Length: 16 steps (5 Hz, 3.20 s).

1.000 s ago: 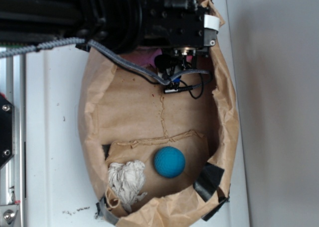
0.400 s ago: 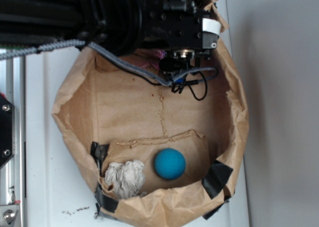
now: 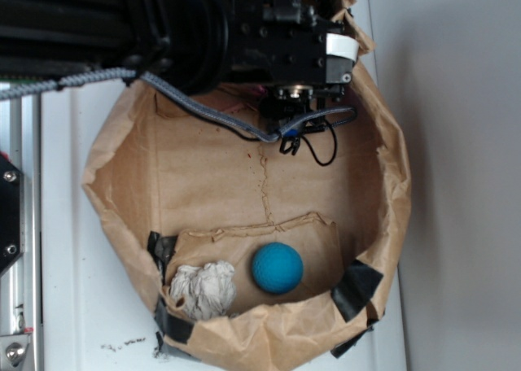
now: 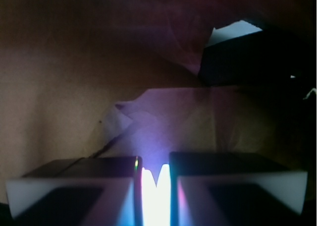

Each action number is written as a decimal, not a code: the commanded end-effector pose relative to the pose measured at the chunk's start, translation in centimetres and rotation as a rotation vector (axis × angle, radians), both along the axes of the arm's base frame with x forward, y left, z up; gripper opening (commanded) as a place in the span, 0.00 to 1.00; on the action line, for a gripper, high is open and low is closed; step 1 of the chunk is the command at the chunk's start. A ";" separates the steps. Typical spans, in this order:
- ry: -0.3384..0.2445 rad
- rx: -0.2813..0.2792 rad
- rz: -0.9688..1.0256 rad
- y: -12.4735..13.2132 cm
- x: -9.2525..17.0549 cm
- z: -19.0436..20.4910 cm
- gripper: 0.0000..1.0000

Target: Grab the wood chip.

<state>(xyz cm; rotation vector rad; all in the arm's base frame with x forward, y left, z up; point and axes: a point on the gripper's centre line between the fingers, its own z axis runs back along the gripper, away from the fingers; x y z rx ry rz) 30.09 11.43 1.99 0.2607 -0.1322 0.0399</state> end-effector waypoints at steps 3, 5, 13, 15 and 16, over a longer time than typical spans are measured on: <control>-0.026 -0.040 -0.095 1.2 -0.5 3.9 1.00; 0.005 -0.029 -0.208 0.8 -3.1 2.2 1.00; 0.090 0.076 -0.270 -0.2 -6.6 -0.5 0.00; 0.086 0.075 -0.278 -0.2 -6.4 -0.4 1.00; 0.086 0.075 -0.278 -0.2 -6.4 -0.4 1.00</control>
